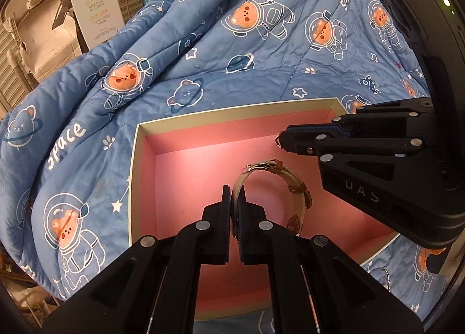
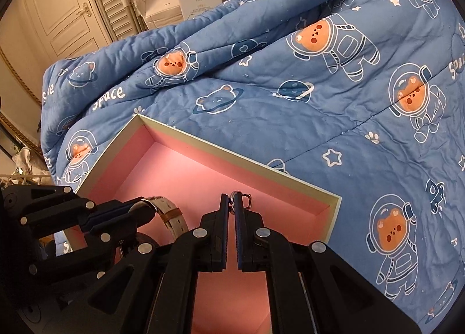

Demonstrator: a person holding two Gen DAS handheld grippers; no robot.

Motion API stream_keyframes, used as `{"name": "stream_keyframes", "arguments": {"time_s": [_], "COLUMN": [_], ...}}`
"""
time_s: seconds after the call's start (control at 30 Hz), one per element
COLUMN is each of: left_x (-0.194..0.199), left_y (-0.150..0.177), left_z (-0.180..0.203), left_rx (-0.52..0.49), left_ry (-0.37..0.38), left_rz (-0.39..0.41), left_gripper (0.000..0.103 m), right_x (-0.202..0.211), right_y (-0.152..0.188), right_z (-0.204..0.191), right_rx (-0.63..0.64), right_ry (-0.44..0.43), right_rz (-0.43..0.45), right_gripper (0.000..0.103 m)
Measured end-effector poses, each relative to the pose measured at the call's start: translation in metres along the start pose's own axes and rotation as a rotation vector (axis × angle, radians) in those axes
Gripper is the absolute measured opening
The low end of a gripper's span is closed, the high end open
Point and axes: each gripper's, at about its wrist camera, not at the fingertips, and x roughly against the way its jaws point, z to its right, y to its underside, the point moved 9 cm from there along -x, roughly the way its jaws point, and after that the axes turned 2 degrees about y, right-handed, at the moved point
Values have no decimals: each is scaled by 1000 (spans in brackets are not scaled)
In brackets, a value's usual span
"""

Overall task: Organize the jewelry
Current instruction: 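Lift and carry the watch with the left tool while the right tool carries the ring into the box, then open both tools to drop the watch and ring into the pink box, then withdraw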

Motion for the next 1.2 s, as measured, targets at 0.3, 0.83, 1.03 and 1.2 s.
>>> {"name": "stream_keyframes", "arguments": {"time_s": [0.3,0.83,1.03,1.2], "left_x": [-1,82,107,120], "left_y": [-2,4,10,21], "left_z": [-3,-7,-2,5], "left_rx": [13,15,3,-9], "left_ry": [6,-10,-16,-22], "left_rz": [-3,258,304,324], "left_gripper": [5,77,79,87], "right_x": [-10,24,44,63], "right_y": [3,3,10,19], "right_z": [5,-6,-16,-18], "right_rx": [-4,4,0,-21], "right_ry": [19,-13,-21,-13], "right_rz": [-27,65,108,145], "right_gripper": [5,42,48,56]}}
